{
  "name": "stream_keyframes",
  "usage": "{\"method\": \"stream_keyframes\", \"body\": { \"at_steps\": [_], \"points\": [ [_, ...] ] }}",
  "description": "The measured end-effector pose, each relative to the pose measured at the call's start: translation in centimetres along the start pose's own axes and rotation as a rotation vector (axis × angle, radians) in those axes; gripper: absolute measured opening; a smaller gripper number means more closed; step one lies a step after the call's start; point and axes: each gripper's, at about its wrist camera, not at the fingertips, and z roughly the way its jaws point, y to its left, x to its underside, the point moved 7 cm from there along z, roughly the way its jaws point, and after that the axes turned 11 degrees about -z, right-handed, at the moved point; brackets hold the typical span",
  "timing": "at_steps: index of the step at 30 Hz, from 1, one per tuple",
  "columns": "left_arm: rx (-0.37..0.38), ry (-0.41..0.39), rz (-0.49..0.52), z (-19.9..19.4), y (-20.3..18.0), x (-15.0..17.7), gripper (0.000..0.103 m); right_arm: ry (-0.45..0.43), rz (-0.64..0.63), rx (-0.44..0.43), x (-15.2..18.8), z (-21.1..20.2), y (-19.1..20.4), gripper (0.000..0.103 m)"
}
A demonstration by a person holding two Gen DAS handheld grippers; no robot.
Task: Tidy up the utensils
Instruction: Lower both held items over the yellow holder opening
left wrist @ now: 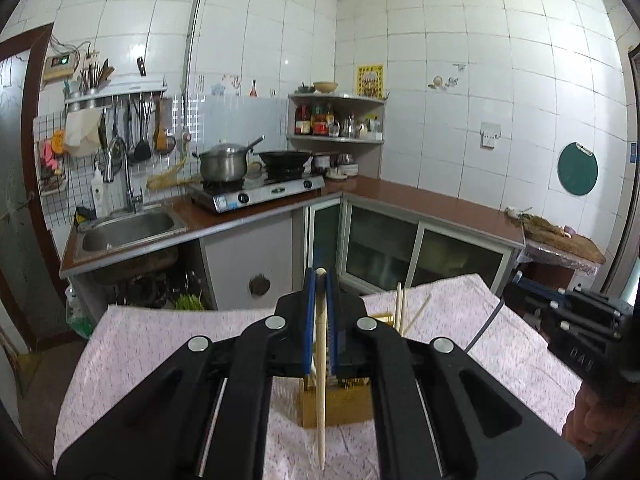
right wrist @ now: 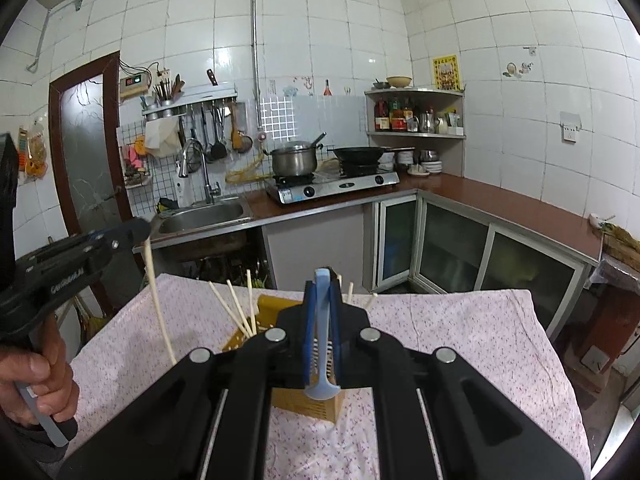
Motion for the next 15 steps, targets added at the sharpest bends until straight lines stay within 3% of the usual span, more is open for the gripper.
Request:
{"method": "stream_keyframes", "body": {
  "at_steps": [15],
  "points": [
    [0.034,-0.076,0.018,1.0,-1.8,-5.6,0.004,-0.069,-0.022,-0.012,-4.7,-0.1,0.2,0.007]
  ]
}}
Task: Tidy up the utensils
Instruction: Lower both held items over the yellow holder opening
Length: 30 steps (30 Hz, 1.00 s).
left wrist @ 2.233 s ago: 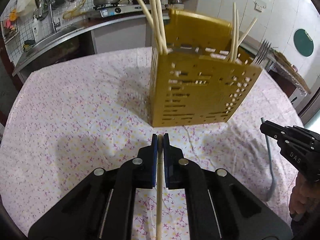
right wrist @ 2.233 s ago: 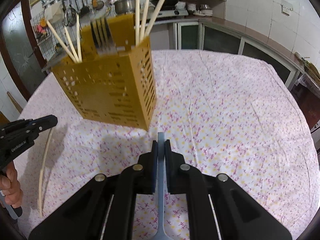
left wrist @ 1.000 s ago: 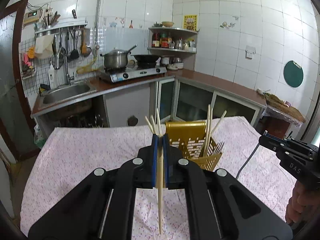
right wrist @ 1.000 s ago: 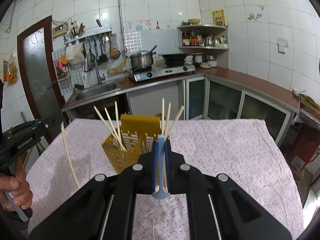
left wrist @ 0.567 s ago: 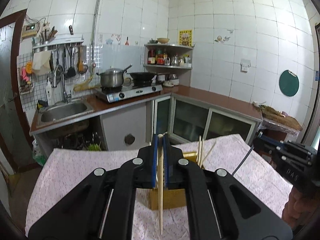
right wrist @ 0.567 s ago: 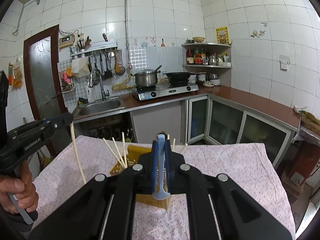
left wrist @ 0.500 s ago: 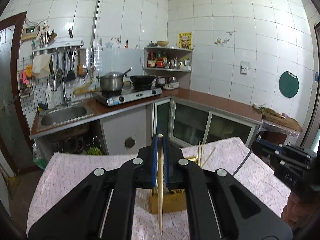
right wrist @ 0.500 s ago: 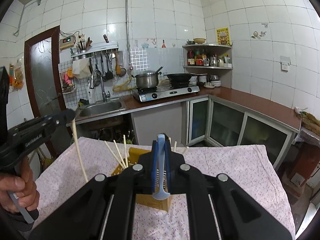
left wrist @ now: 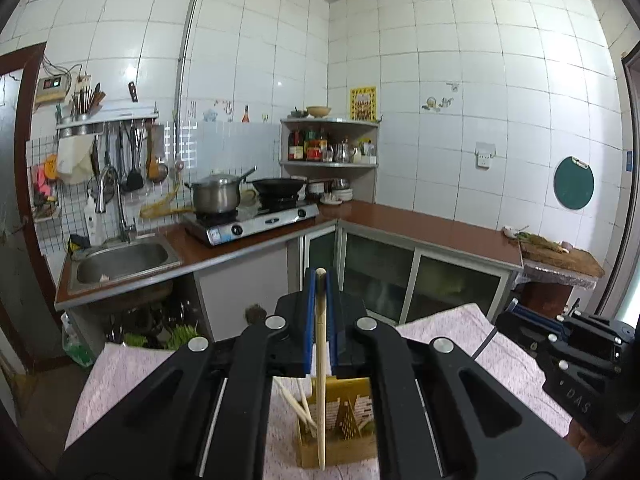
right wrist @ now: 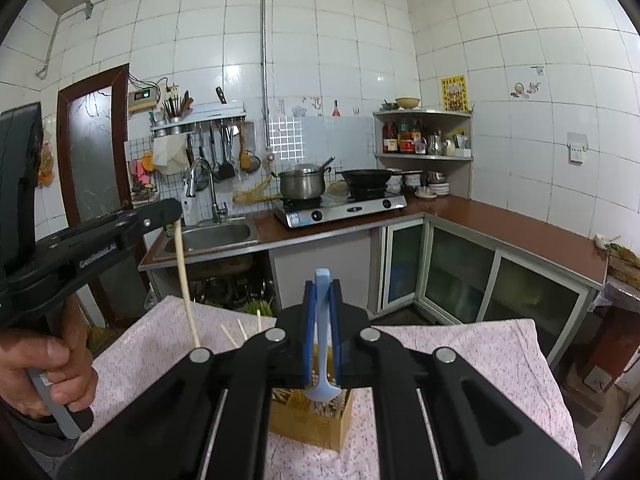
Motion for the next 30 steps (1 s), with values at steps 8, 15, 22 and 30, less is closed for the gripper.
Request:
{"method": "stream_keyframes", "body": {
  "at_steps": [8,15,22,30],
  "points": [
    [0.022,-0.040,0.008,2.1,-0.5,-1.4,0.004,0.000,0.005,-0.005,-0.4,1.8,-0.2,0.007],
    [0.029,-0.022,-0.010,5.1,0.3,-0.5,0.004,0.025,0.015,-0.015,0.6,4.3,-0.4,0.007],
    [0.036,0.005,-0.031,7.6,1.3,1.3,0.004,0.049,0.021,-0.029,1.6,6.5,-0.2,0.007],
    [0.037,0.025,-0.049,9.2,2.0,3.2,0.004,0.067,0.025,-0.036,2.5,7.8,0.2,0.007]
  ]
}}
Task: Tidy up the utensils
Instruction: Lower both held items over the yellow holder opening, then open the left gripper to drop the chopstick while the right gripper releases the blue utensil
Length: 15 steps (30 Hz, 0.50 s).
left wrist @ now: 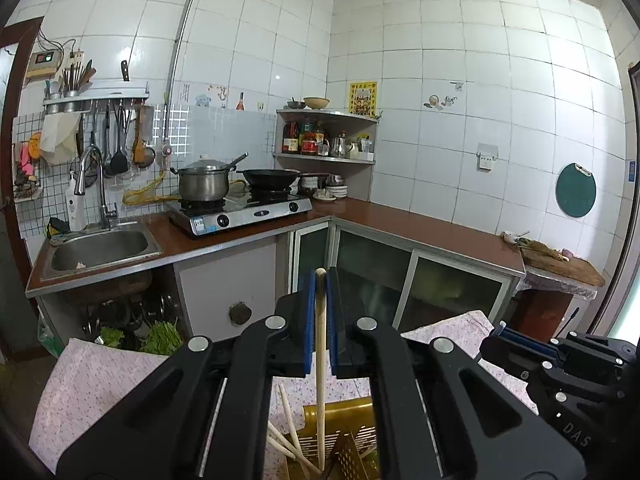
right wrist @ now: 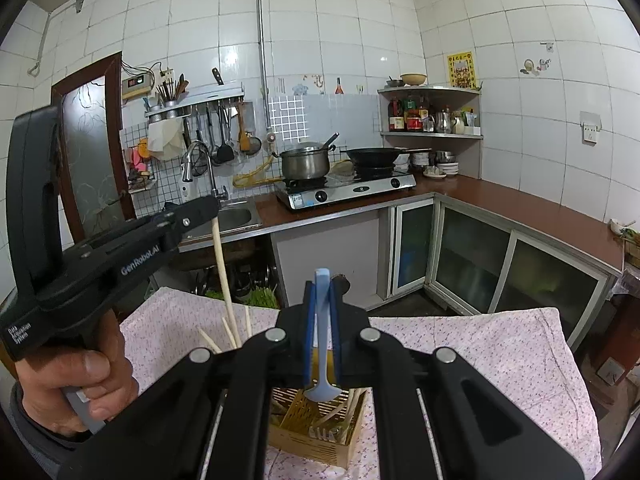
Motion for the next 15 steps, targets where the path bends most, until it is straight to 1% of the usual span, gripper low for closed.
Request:
{"method": "stream_keyframes", "body": {
  "at_steps": [15],
  "points": [
    [-0.036,0.079,-0.022,2.6,3.1,3.9,0.004,0.043,0.020,-0.004,1.9,2.7,-0.1,0.008]
  ]
}}
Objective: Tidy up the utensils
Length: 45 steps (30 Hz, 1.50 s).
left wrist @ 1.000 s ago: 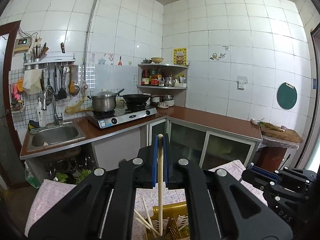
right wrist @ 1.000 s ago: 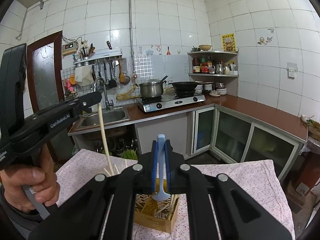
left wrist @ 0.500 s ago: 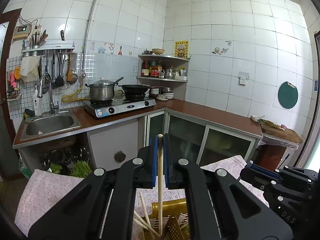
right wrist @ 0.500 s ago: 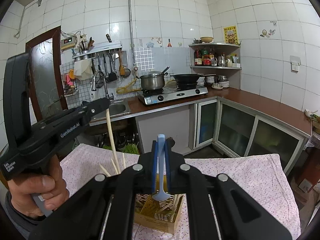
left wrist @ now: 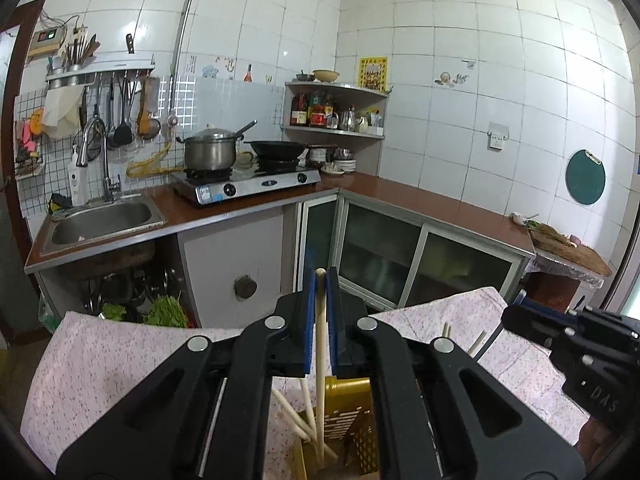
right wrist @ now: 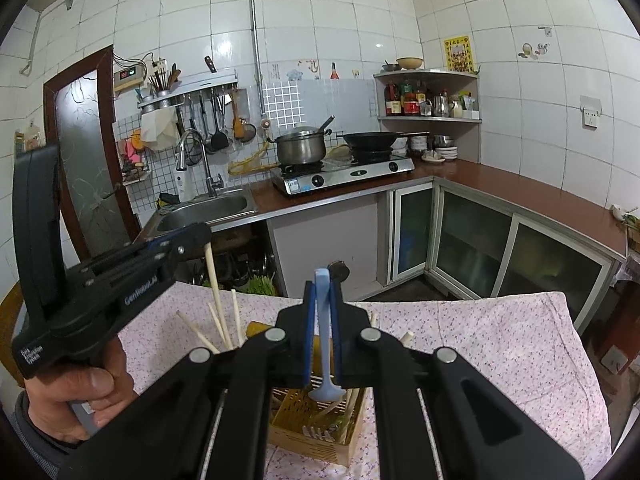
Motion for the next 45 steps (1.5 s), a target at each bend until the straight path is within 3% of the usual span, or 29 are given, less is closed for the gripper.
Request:
{"method": "stream_keyframes", "body": {
  "at_steps": [2,6,11,13,16,18,19,23,27,33,37,45],
  "points": [
    [0.001,0.012,-0.007,0.0,0.3,0.5,0.009,0.001,0.001,0.004,0.1,0.1,0.0,0.008],
    [0.008,0.023,-0.004,-0.4,0.5,1.3,0.034,0.002,0.005,0.006,0.2,0.0,-0.2,0.008],
    [0.003,0.011,-0.031,-2.1,1.6,1.6,0.048,-0.021,0.016,0.017,-0.1,-1.2,-0.5,0.008],
    [-0.001,-0.001,-0.034,-3.2,2.2,2.0,0.064,-0.038,0.027,0.025,0.1,-2.1,-0.9,0.009],
    [-0.031,-0.042,-0.018,-5.8,3.5,3.6,0.080,-0.055,0.036,0.052,1.7,-3.8,-1.6,0.010],
    [-0.044,-0.052,-0.006,-7.4,4.3,5.2,0.082,-0.067,0.021,0.102,3.8,-5.2,-1.9,0.032],
    [-0.051,-0.047,0.002,-8.2,4.8,6.5,0.082,-0.071,0.018,0.115,4.6,-5.6,-2.0,0.053],
    [-0.124,-0.070,0.003,-11.8,7.4,11.6,0.096,-0.040,0.008,0.162,10.7,-7.7,-1.8,0.056],
    [-0.185,-0.099,0.005,-14.8,9.4,16.1,0.098,-0.039,-0.010,0.191,15.8,-9.9,-0.5,0.058],
    [-0.263,-0.146,0.030,-18.3,10.4,19.9,0.098,-0.089,-0.003,0.179,19.6,-13.0,1.8,0.063],
    [-0.259,-0.205,-0.003,-20.1,10.6,20.5,0.098,-0.125,-0.028,0.176,20.1,-14.3,3.0,0.065],
    [-0.214,-0.209,0.007,-20.2,9.8,21.8,0.098,-0.152,-0.070,0.199,21.5,-14.1,3.9,0.066]
  ]
}}
